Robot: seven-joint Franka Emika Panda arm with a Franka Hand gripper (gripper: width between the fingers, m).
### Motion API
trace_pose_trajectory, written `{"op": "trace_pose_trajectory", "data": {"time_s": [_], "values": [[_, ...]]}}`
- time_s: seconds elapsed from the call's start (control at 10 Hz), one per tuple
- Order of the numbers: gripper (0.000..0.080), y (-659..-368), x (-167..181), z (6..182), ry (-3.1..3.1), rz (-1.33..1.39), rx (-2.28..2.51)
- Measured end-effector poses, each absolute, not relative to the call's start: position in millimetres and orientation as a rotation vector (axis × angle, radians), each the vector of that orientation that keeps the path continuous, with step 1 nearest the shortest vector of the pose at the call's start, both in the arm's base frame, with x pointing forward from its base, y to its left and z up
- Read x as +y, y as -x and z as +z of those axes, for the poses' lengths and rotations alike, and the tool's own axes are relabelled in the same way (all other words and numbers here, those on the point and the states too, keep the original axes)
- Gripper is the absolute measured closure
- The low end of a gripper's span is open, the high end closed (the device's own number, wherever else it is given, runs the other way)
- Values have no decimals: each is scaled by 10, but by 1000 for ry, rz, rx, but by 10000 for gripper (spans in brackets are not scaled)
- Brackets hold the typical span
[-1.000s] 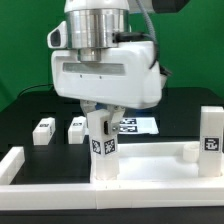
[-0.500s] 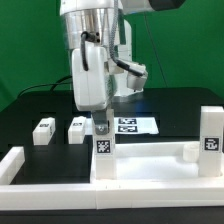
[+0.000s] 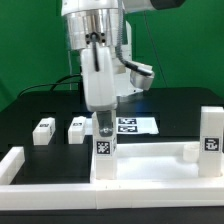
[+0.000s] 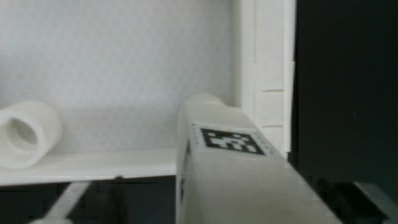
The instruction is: Assemble desk
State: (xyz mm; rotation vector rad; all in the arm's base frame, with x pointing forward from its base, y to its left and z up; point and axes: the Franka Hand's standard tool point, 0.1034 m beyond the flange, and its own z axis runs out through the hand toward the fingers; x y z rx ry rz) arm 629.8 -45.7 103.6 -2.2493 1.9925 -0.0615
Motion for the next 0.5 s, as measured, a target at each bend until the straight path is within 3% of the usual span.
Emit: {"op": "trace_pose_trajectory", "data": {"time_s": [0.2, 0.5], "values": [[162, -6282, -481, 1035, 2563, -68, 1586], [150, -6287, -481, 1032, 2665, -85, 1417]]}}
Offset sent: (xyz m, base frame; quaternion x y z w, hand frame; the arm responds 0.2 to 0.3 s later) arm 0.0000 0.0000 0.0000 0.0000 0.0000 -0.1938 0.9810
